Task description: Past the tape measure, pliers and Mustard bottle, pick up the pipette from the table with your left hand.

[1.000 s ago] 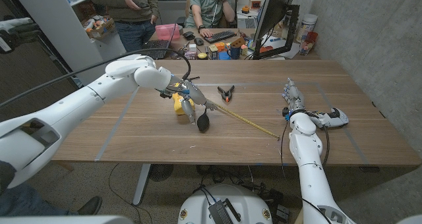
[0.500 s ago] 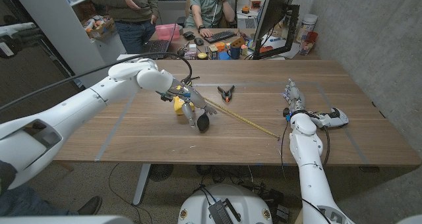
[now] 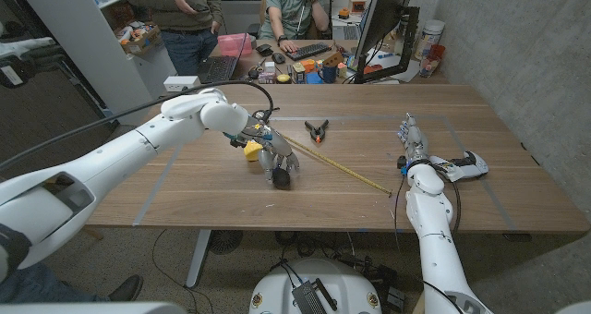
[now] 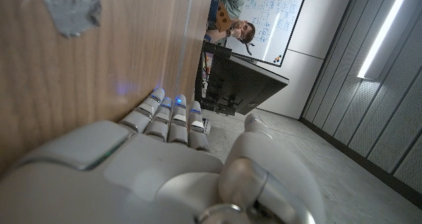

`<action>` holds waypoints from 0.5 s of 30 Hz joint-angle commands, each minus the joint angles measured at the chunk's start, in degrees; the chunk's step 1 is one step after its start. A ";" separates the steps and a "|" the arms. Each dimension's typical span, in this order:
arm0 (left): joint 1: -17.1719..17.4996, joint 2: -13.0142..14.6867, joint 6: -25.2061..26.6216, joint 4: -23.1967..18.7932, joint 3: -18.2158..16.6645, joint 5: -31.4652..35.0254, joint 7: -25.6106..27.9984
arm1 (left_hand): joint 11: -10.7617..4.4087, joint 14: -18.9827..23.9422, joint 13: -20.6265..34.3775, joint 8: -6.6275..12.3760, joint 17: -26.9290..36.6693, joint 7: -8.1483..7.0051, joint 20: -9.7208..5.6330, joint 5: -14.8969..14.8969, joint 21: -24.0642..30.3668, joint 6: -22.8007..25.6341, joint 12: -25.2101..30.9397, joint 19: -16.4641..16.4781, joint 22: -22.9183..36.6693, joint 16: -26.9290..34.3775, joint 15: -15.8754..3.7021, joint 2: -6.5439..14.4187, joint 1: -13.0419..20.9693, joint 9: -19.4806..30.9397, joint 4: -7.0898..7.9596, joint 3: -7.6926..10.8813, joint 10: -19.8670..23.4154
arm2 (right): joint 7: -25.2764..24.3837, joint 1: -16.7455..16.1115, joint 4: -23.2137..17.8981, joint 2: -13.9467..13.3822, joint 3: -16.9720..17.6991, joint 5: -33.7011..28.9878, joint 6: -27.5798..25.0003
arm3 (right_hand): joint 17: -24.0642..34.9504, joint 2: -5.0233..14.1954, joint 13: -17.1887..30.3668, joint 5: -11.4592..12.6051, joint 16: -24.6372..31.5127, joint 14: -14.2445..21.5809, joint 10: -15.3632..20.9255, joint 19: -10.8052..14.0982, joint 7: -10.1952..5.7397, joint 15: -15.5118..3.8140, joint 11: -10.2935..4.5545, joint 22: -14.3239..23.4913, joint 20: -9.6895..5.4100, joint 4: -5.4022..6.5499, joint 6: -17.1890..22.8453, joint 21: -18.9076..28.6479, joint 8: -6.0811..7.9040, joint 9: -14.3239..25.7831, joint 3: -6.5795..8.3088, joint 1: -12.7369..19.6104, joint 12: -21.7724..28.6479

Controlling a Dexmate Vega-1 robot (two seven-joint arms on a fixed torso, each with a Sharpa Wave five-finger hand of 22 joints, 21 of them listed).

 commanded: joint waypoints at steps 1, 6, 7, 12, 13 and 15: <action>4.01 0.52 4.55 -2.84 -1.70 2.04 8.22 | -3.44 16.87 4.72 7.47 2.53 -1.21 -7.69 -4.63 8.03 19.93 7.92 12.73 2.72 5.06 -5.55 2.22 6.13 1.83 0.98 2.84 15.37 | 0.40 -0.67 -0.25 0.13 0.86 0.67 0.78 | 0.18 -0.14 0.32 0.00 0.02 -0.20 -0.17 -0.03 -0.30 -0.04 0.09 0.10 0.40 0.12 -0.17 -0.08 -0.22 0.17 -0.15 -0.31 -0.10; 4.28 0.53 6.01 -3.25 -1.86 1.83 8.67 | -2.69 28.07 16.89 18.24 11.30 -0.35 -11.03 -17.99 17.43 44.87 13.39 18.96 1.37 14.55 -5.29 0.72 6.78 6.07 1.54 14.60 31.08 | 0.57 -0.70 -0.52 0.04 0.97 0.68 1.15 | 0.18 -0.17 0.32 0.00 0.02 -0.22 -0.18 -0.02 -0.29 -0.03 0.12 0.10 0.44 0.13 -0.18 -0.08 -0.22 0.17 -0.21 -0.37 -0.10; 4.25 0.53 6.17 -3.32 -1.79 1.89 8.62 | -2.50 28.15 16.78 18.29 11.80 -0.27 -11.10 -18.25 17.92 45.35 13.11 19.03 1.37 15.37 -5.25 0.66 6.56 5.72 1.58 14.96 31.52 | 0.75 -0.64 -0.49 0.01 1.01 0.80 1.15 | 0.18 -0.18 0.32 0.00 0.03 -0.20 -0.20 -0.01 -0.32 -0.01 0.10 0.10 0.44 0.13 -0.22 -0.07 -0.23 0.18 -0.22 -0.38 -0.10; 4.19 0.47 6.92 -3.70 -1.45 2.27 8.53 | -2.65 28.06 16.78 18.57 12.72 -0.74 -11.07 -18.66 18.59 46.28 12.60 19.03 0.83 16.85 -5.32 0.23 5.93 5.28 1.56 15.59 32.20 | 1.05 -0.53 -0.62 -0.12 0.98 0.78 0.98 | 0.18 -0.21 0.32 0.01 0.03 -0.21 -0.20 0.00 -0.35 -0.01 0.08 0.10 0.46 0.15 -0.19 -0.07 -0.21 0.18 -0.28 -0.44 -0.10; 4.18 0.46 7.04 -3.78 -1.39 2.36 8.53 | -2.77 28.03 16.94 18.54 12.84 -0.66 -11.04 -18.69 18.65 46.33 12.58 18.96 0.74 17.03 -5.32 0.18 5.80 5.16 1.57 15.69 32.22 | 0.93 -0.54 -0.72 -0.11 0.95 0.64 0.90 | 0.18 -0.21 0.32 0.01 0.04 -0.21 -0.19 0.01 -0.33 -0.01 0.14 0.10 0.46 0.15 -0.18 -0.07 -0.21 0.18 -0.29 -0.46 -0.09; 4.21 0.45 7.54 -4.08 -1.30 2.51 8.32 | -2.95 27.94 17.12 18.71 13.22 -0.80 -10.94 -18.77 18.84 46.30 12.30 18.66 0.43 17.60 -5.34 0.00 5.38 5.31 1.56 16.06 32.28 | 1.06 -0.55 -0.82 -0.09 0.98 0.73 0.87 | 0.18 -0.22 0.32 0.01 0.04 -0.21 -0.22 0.01 -0.38 -0.02 0.09 0.10 0.47 0.16 -0.18 -0.06 -0.21 0.18 -0.31 -0.48 -0.10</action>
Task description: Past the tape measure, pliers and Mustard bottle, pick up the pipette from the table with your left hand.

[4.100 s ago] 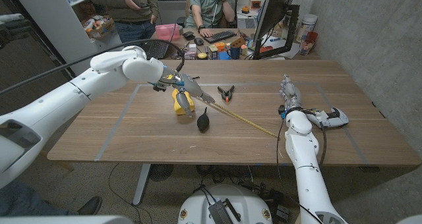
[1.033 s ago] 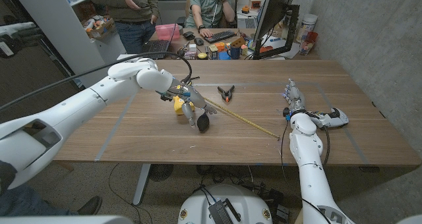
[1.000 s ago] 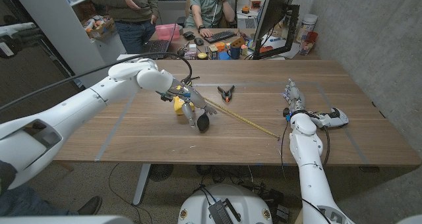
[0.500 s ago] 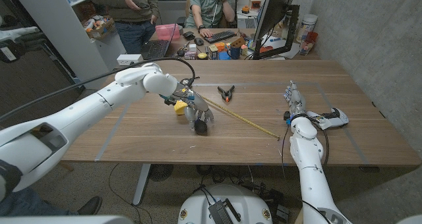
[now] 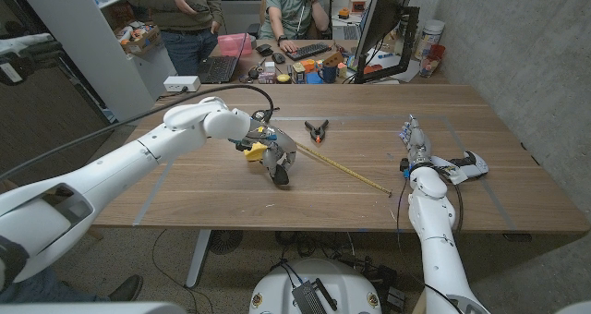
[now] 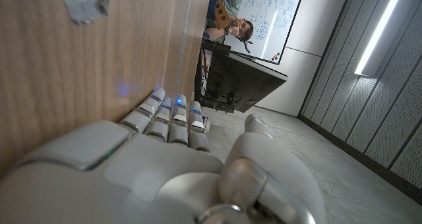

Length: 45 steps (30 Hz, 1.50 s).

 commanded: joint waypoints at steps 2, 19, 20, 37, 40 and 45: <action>0.83 0.13 3.12 -1.74 0.02 0.97 1.20 | -5.19 0.20 4.20 0.91 0.85 2.36 0.09 -0.39 0.59 7.89 -0.66 -0.30 -0.46 1.22 0.01 -0.11 -1.33 0.67 0.57 1.70 7.48 | 0.49 -0.09 -0.67 -0.16 0.16 0.02 -0.07 | 0.18 -0.23 0.33 0.02 0.04 -0.22 -0.25 0.03 -0.14 0.02 0.09 0.15 0.48 0.17 0.02 -0.06 -0.21 0.18 -0.34 -0.51 -0.11; 1.48 1.14 7.42 -8.29 -2.62 -1.32 0.52 | -5.70 -0.08 6.06 1.83 2.06 1.36 0.23 -0.12 2.10 8.28 -2.20 -1.85 -1.16 2.44 -0.04 -0.92 -3.42 0.63 -0.29 4.31 8.75 | 0.84 -0.26 -0.75 0.04 0.14 0.13 0.19 | 0.17 -0.27 0.33 0.06 0.06 -0.19 -0.22 0.14 -0.07 0.02 0.11 0.14 0.41 0.16 0.03 -0.03 -0.20 0.18 -0.48 -0.63 -0.07; 1.47 1.25 7.63 -8.73 -2.81 -1.33 0.50 | -5.76 -0.05 6.31 1.75 2.12 1.38 0.23 -0.11 2.22 8.43 -2.27 -1.91 -1.18 2.51 -0.04 -0.99 -3.52 0.31 -0.34 4.49 8.75 | 0.86 -0.28 -0.73 -0.03 0.07 0.04 0.42 | 0.16 -0.27 0.33 0.06 0.06 -0.19 -0.18 0.14 -0.04 0.02 0.15 0.14 0.42 0.16 0.07 -0.02 -0.18 0.18 -0.48 -0.63 -0.05; 1.73 2.80 10.74 -13.83 -6.08 -2.55 1.18 | -5.77 -0.07 7.08 2.49 2.53 0.99 0.40 -0.02 3.07 8.16 -3.65 -3.16 -1.40 3.09 -0.11 -1.27 -4.49 0.62 -0.66 6.40 9.51 | 1.05 -1.41 -7.66 -0.11 -1.48 -1.53 -2.04 | 0.13 -0.31 0.33 0.12 0.08 -0.13 -0.11 0.42 -0.08 -0.46 0.30 0.14 0.32 0.08 0.08 0.06 -0.18 0.17 -0.59 -0.64 -0.01; 1.81 3.02 11.12 -14.56 -6.58 -3.04 1.28 | -5.74 -0.02 7.23 2.59 2.48 0.85 0.44 -0.02 3.34 8.39 -4.00 -3.22 -1.43 3.10 -0.09 -1.36 -4.72 0.38 -0.73 6.83 9.67 | 1.03 -1.61 -8.89 -0.08 -1.74 -1.92 -2.56 | 0.13 -0.32 0.33 0.13 0.09 -0.09 -0.13 0.46 -0.07 -0.49 0.29 0.13 0.36 0.08 0.10 0.07 -0.17 0.17 -0.62 -0.65 -0.02; 1.91 3.48 11.90 -15.81 -7.34 -3.64 1.25 | -5.74 -0.08 7.28 2.85 2.63 0.79 0.41 -0.01 3.67 8.11 -4.44 -3.35 -1.45 3.25 -0.11 -1.47 -4.99 0.62 -0.82 7.36 10.08 | 0.96 -1.93 -10.52 0.06 -2.11 -2.52 -3.33 | 0.13 -0.31 0.33 0.14 0.10 -0.06 -0.14 0.51 -0.07 -0.42 0.26 0.13 0.39 0.07 0.14 0.08 -0.15 0.17 -0.65 -0.67 -0.02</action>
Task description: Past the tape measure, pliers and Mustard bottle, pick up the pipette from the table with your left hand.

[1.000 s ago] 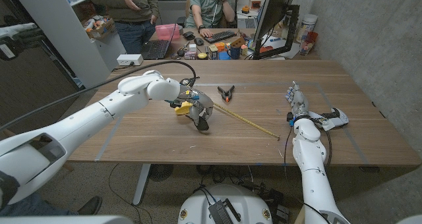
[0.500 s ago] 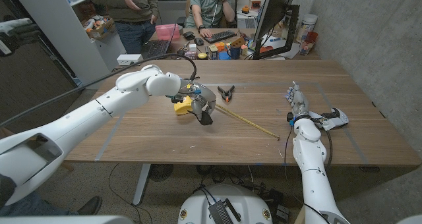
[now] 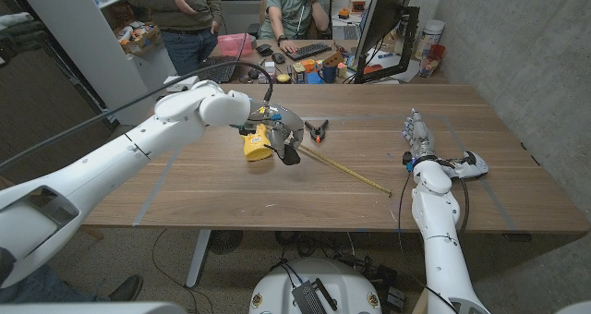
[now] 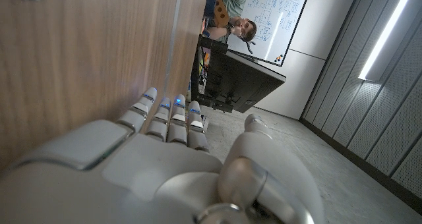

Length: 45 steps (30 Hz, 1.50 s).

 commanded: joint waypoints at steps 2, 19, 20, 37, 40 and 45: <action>0.25 1.26 2.31 -3.79 -2.39 -1.49 0.14 | -5.80 -0.14 4.14 0.74 0.14 0.71 -0.01 0.28 0.83 7.99 -0.48 -0.49 0.13 0.33 -0.09 0.95 -1.19 0.69 0.08 1.15 6.87 | 0.00 -0.89 -4.70 0.24 -1.07 -1.49 -2.08 | 0.12 0.00 0.33 0.15 0.11 0.14 -0.14 0.37 -0.03 -0.27 0.24 0.15 -0.09 0.06 0.16 0.09 -0.15 0.17 -0.18 -0.37 -0.01; -0.49 2.63 4.82 -7.56 -5.28 -3.84 -0.09 | -5.75 -0.04 4.68 1.15 0.22 0.34 -0.04 0.25 1.66 8.10 -1.58 -1.09 0.09 0.52 -0.10 0.76 -1.90 0.18 -0.10 2.50 7.49 | -0.17 -1.31 -7.96 0.58 -2.50 -3.18 -3.79 | 0.12 0.02 0.33 0.19 0.11 0.17 -0.01 0.41 0.06 -0.27 0.34 0.15 -0.04 0.02 0.18 0.08 -0.15 0.17 -0.26 -0.40 0.04; -0.61 2.68 4.92 -7.83 -5.37 -3.86 -0.14 | -5.78 -0.01 4.79 1.21 0.27 0.28 -0.04 0.25 1.69 8.05 -1.56 -1.11 0.09 0.57 -0.10 0.74 -1.92 0.27 -0.11 2.54 7.49 | -0.18 -1.31 -8.05 0.65 -2.56 -3.18 -3.76 | 0.12 0.02 0.33 0.20 0.15 0.26 0.02 0.42 0.03 -0.23 0.33 0.15 -0.04 0.02 0.15 0.08 -0.16 0.17 -0.27 -0.41 0.05; -1.30 4.21 7.51 -12.74 -8.95 -6.49 0.27 | -5.84 -0.25 5.42 1.80 0.43 0.07 -0.11 0.25 2.52 7.95 -2.63 -1.97 0.08 0.35 -0.17 0.57 -2.56 0.00 -0.28 3.73 8.05 | 0.02 -1.29 -9.68 0.07 -3.52 -4.14 -4.39 | 0.10 0.07 0.33 0.24 0.26 0.65 0.29 0.51 0.07 -0.29 0.22 0.15 -0.05 -0.04 0.17 0.09 -0.15 0.17 -0.33 -0.40 0.15; -1.56 4.49 8.27 -13.43 -9.30 -6.97 -0.09 | -5.83 -0.17 5.78 1.80 0.55 -0.02 -0.09 0.25 2.61 8.02 -2.62 -2.06 0.07 0.40 -0.20 0.54 -2.61 -0.20 -0.31 3.84 7.97 | 0.00 -1.25 -10.10 0.12 -3.69 -4.33 -4.90 | 0.10 0.08 0.32 0.25 0.26 0.68 0.32 0.52 0.01 -0.23 0.24 0.15 -0.05 -0.05 0.13 0.09 -0.17 0.17 -0.34 -0.39 0.16; -3.07 4.46 11.07 -14.41 -9.99 -8.30 -1.75 | -5.79 -0.30 5.78 1.92 0.60 -0.14 -0.12 0.25 2.72 8.00 -2.96 -2.37 0.07 0.24 -0.25 0.49 -2.78 -0.27 -0.35 4.00 7.92 | 0.25 -1.25 -10.30 -0.02 -3.87 -4.45 -5.05 | 0.10 0.08 0.32 0.26 0.27 0.77 0.40 0.50 0.00 -0.26 0.36 0.15 -0.05 -0.07 0.18 0.07 -0.16 0.17 -0.37 -0.39 0.18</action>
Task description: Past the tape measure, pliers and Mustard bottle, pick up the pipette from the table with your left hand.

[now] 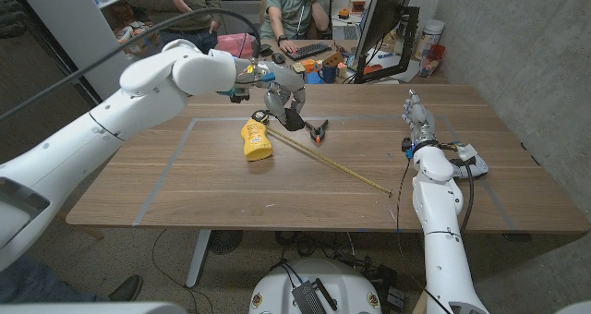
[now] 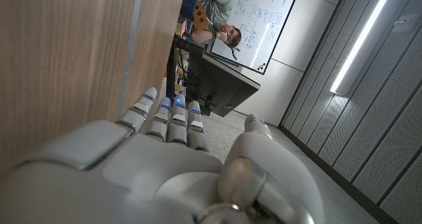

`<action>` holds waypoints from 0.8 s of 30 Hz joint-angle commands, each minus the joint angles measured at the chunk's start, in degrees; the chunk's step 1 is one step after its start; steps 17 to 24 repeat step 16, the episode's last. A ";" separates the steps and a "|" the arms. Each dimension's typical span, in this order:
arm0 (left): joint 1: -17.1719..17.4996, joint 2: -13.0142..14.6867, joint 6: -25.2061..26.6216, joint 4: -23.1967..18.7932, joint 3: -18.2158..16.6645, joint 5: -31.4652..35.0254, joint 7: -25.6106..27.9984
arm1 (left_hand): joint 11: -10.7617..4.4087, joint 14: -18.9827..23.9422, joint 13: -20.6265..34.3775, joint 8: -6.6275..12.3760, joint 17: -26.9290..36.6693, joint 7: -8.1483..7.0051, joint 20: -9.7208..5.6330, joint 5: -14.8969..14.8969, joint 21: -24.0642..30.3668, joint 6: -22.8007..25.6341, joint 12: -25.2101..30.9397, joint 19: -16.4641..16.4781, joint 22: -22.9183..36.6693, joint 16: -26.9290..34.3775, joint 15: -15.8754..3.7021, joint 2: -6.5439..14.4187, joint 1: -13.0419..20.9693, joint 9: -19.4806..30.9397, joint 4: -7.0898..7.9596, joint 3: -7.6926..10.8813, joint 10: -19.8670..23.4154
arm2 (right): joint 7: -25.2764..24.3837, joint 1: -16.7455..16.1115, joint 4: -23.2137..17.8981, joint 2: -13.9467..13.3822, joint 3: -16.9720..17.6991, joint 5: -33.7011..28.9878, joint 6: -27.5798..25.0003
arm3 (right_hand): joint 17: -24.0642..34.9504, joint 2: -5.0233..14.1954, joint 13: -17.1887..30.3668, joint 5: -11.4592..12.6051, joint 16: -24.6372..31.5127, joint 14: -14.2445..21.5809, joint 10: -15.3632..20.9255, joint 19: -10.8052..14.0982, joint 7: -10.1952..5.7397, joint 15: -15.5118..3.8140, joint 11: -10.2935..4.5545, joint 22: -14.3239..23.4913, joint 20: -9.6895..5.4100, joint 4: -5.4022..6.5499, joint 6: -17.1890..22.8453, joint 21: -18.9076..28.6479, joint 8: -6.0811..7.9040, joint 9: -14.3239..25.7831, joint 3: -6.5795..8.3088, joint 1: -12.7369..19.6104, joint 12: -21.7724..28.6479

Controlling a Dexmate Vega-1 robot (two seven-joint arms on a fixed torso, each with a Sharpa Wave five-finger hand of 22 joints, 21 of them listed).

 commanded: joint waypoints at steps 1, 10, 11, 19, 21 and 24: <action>-2.04 0.58 4.09 -2.72 -1.87 -2.31 -1.85 | -5.91 -0.12 1.20 0.45 0.22 -0.11 -0.11 0.27 0.46 7.96 -0.31 -0.40 0.04 -0.03 -0.06 1.67 -1.24 0.04 0.31 0.75 6.57 | 0.29 0.02 -1.04 -0.20 -0.57 -0.55 -0.84 | 0.10 0.08 0.32 0.26 0.27 0.54 0.20 0.51 -0.01 -0.05 0.14 0.14 -0.02 0.00 0.17 0.07 -0.16 0.17 -0.30 -0.39 0.19; -3.90 0.76 6.44 -3.17 -1.56 -2.77 -2.50 | -5.95 -0.43 1.34 0.58 0.37 -0.28 -0.19 0.27 0.49 8.13 -0.61 -1.19 0.06 -0.44 -0.15 1.58 -1.37 -0.25 0.22 0.98 6.80 | 0.47 0.33 -1.06 -0.11 -0.40 -0.51 -1.75 | 0.10 0.14 0.32 0.29 0.31 0.76 0.17 2.06 0.16 -0.11 0.19 0.13 0.27 -0.06 0.11 0.63 -0.18 0.17 -0.33 -0.36 0.15; -4.02 0.83 6.55 -3.20 -1.43 -2.73 -2.59 | -5.96 -0.43 1.31 0.61 0.39 -0.36 -0.19 0.28 0.50 8.03 -0.65 -1.23 0.06 -0.47 -0.14 1.56 -1.37 -0.17 0.21 0.99 6.82 | 0.59 0.33 -1.03 -0.24 -0.41 -0.59 -1.72 | 0.10 0.15 0.32 0.29 0.30 0.76 0.16 2.09 0.17 -0.08 0.18 0.13 0.27 -0.06 0.11 0.64 -0.18 0.17 -0.34 -0.36 0.15; -4.28 1.14 6.83 -3.21 -0.92 -2.70 -2.78 | -5.98 -0.48 1.51 0.91 0.68 -0.40 -0.16 0.33 0.76 7.98 -0.93 -1.57 0.09 -0.81 -0.12 1.52 -1.47 -0.05 0.15 1.15 7.04 | 0.80 0.38 -1.22 -0.20 -0.25 -0.50 -1.96 | 0.10 0.17 0.32 0.30 0.32 0.84 0.27 2.08 0.11 -0.01 0.06 0.13 0.33 -0.08 0.12 0.60 -0.18 0.17 -0.34 -0.35 0.19; -4.28 1.14 6.83 -3.21 -0.92 -2.70 -2.78 | -5.98 -0.48 1.51 0.91 0.68 -0.40 -0.16 0.33 0.76 7.98 -0.93 -1.57 0.09 -0.81 -0.12 1.52 -1.47 -0.05 0.15 1.15 7.04 | 0.80 0.38 -1.22 -0.20 -0.25 -0.50 -1.96 | 0.10 0.17 0.32 0.30 0.32 0.84 0.27 2.08 0.11 -0.01 0.06 0.13 0.33 -0.08 0.12 0.60 -0.18 0.17 -0.34 -0.35 0.19; -4.28 1.14 6.83 -3.21 -0.92 -2.70 -2.78 | -5.98 -0.48 1.51 0.91 0.68 -0.40 -0.16 0.33 0.76 7.98 -0.93 -1.57 0.09 -0.81 -0.12 1.52 -1.47 -0.05 0.15 1.15 7.04 | 0.80 0.38 -1.22 -0.20 -0.25 -0.50 -1.96 | 0.10 0.17 0.32 0.30 0.32 0.84 0.27 2.08 0.11 -0.01 0.06 0.13 0.33 -0.08 0.12 0.60 -0.18 0.17 -0.34 -0.35 0.19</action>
